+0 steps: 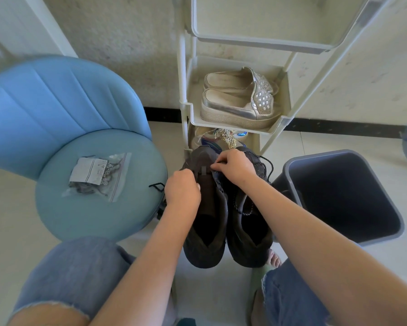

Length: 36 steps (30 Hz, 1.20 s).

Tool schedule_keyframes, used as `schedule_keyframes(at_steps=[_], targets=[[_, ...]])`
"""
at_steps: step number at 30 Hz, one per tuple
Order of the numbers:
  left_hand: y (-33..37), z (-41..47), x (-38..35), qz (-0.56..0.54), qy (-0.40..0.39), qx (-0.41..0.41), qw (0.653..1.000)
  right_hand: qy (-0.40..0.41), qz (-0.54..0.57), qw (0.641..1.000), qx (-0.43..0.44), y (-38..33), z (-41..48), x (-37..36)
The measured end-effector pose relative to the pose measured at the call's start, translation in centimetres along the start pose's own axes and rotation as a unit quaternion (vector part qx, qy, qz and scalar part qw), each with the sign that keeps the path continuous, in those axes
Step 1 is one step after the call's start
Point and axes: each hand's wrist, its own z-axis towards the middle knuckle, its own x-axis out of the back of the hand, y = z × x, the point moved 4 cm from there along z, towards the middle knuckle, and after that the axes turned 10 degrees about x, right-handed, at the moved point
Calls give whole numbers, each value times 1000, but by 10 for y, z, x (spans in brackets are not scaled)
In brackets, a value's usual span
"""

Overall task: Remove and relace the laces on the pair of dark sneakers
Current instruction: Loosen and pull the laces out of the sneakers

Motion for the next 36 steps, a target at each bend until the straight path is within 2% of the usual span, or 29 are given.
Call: schedule_keyframes(at_steps=[3,6,10,14,15,18,20,21,22,23,24,25,26,28,29,34,36], targets=[[-1,-1,-2,24,10,-9,1000,57,47,996,-58,6,-2,1],[-4,1,-4,27,2,-11,1000,86,155,978,-112,13,-3,-4],[-9,5,-4,10,-15,1,1000,117,380,893,-211,17,-4,-4],[-11,2,-1,6,-15,-2,1000,218,323,893,-225,27,-3,13],[-12,2,-1,2,-19,-1,1000,252,341,874,-238,30,-4,19],[-14,2,0,-1,-31,5,1000,341,471,768,-270,34,-9,38],[-15,2,1,-5,-31,6,999,375,504,736,-252,35,-8,46],[-15,1,2,-4,-29,6,1000,377,509,737,-237,34,-7,47],[-15,0,3,0,-27,6,1000,361,492,764,-211,30,-6,50],[-14,0,3,3,-26,6,1000,324,429,827,-167,26,-3,52],[-14,0,3,5,-25,6,1000,250,314,910,-101,17,1,52],[-14,0,3,6,-24,8,1000,142,171,975,-22,6,4,49],[-13,1,3,5,-24,8,1000,33,32,998,44,-3,4,42],[-11,0,1,5,-24,7,1000,-119,-185,971,90,-12,0,25],[-10,0,0,7,-22,5,1000,-159,-233,955,93,-14,-1,18],[-4,-4,-6,31,1,-14,999,-184,-175,967,11,-8,0,9],[-3,-5,-8,57,14,-18,998,-194,-105,975,-4,-6,0,10]])
